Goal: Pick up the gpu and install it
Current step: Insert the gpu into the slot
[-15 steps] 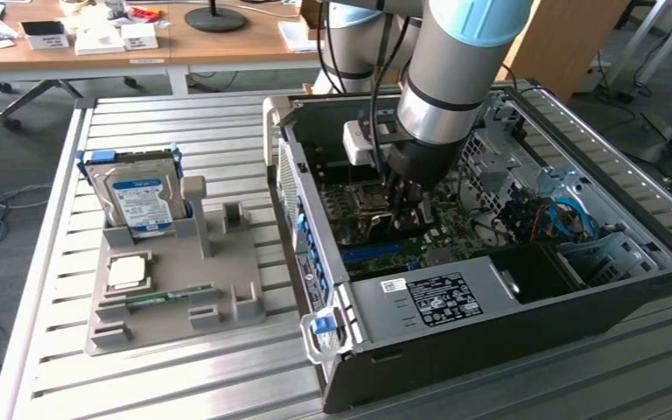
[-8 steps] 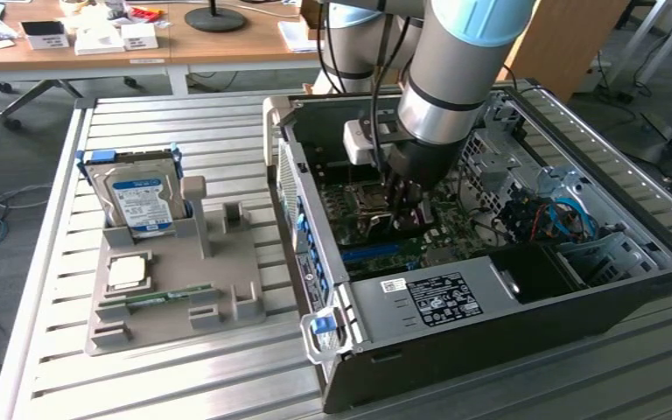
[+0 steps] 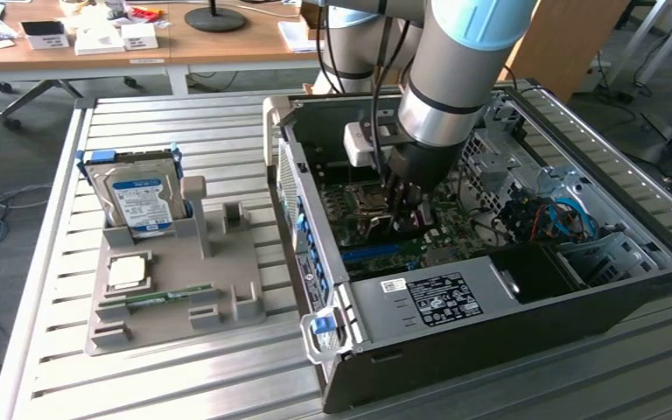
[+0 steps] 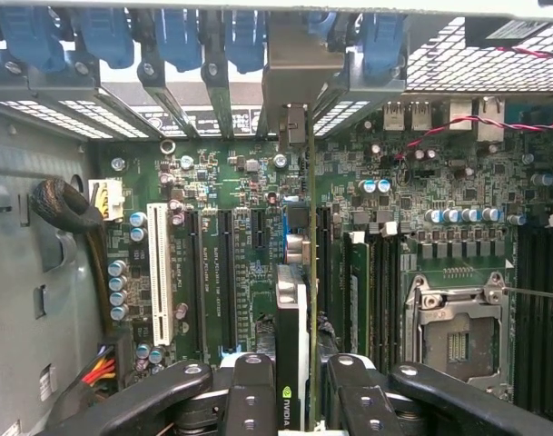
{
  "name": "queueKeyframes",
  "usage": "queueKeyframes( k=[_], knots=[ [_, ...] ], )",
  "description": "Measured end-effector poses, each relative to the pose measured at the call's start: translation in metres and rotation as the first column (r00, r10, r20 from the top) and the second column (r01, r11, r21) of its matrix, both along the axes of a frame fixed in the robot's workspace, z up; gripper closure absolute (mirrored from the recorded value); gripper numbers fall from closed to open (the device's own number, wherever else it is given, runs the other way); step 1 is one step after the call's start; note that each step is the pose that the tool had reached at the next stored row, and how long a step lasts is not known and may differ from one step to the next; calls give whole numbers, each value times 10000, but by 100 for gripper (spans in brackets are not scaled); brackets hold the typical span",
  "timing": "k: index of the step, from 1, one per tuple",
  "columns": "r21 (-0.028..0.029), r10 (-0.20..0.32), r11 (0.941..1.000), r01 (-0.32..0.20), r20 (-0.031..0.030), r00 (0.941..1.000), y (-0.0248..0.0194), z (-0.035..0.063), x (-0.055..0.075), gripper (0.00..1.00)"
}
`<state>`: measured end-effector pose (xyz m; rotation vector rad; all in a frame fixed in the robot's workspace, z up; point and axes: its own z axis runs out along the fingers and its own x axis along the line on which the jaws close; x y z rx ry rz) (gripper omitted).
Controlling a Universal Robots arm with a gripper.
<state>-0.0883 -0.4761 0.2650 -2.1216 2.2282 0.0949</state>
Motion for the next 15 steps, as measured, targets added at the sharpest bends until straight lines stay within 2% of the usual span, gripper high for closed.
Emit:
queueKeyframes(
  k=[11, 15],
  knots=[
    [0, 1, 10000, -1, 0, 10000, 0, -12, 0, 73],
    [0, 0, 10000, 0, 0, 10000, 0, -50, -1, 73]
  ],
)
